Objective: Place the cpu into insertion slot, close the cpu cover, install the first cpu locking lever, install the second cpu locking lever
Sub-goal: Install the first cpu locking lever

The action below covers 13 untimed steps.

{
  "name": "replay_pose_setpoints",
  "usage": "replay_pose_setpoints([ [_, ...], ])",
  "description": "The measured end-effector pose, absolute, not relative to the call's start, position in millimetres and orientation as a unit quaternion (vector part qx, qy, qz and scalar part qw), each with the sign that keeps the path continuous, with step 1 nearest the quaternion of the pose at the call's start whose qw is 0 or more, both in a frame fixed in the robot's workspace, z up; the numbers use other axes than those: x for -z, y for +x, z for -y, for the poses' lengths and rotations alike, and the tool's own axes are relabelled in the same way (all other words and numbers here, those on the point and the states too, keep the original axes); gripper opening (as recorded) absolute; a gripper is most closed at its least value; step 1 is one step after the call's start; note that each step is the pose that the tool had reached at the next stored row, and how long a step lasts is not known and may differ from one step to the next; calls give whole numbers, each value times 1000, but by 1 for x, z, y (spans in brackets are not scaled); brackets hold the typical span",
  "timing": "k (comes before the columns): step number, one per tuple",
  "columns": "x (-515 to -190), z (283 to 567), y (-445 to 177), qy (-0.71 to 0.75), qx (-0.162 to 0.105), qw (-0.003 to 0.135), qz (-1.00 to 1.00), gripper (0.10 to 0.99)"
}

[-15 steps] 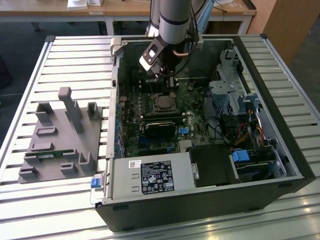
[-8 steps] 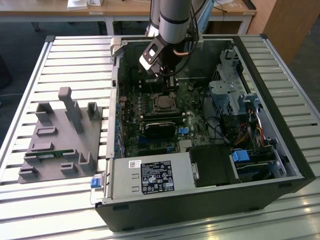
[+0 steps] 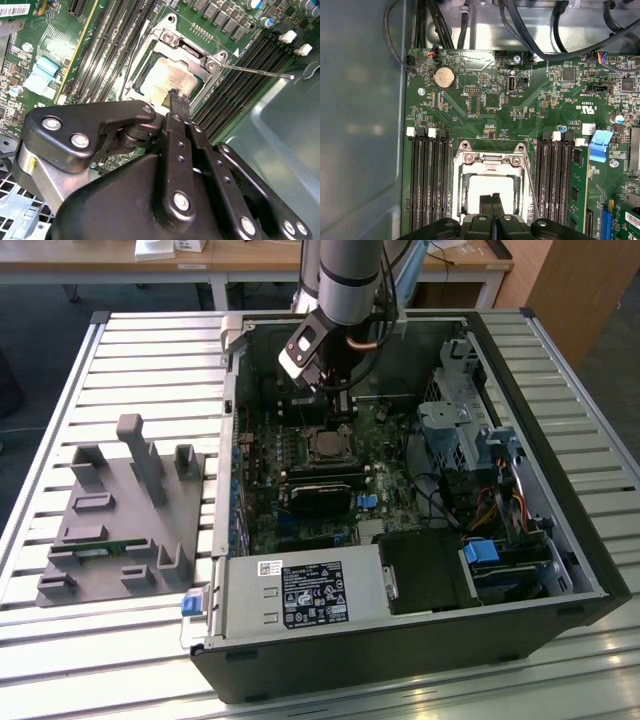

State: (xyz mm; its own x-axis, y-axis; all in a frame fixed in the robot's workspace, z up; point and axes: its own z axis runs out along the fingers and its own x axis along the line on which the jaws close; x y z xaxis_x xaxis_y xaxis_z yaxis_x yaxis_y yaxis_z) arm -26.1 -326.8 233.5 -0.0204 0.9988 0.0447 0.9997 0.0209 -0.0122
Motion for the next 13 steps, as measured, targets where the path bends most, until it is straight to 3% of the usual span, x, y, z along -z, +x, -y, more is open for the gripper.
replay_pose_setpoints([
  [13, -236, 327, -26, -700, 11, 20, 714, 106],
])
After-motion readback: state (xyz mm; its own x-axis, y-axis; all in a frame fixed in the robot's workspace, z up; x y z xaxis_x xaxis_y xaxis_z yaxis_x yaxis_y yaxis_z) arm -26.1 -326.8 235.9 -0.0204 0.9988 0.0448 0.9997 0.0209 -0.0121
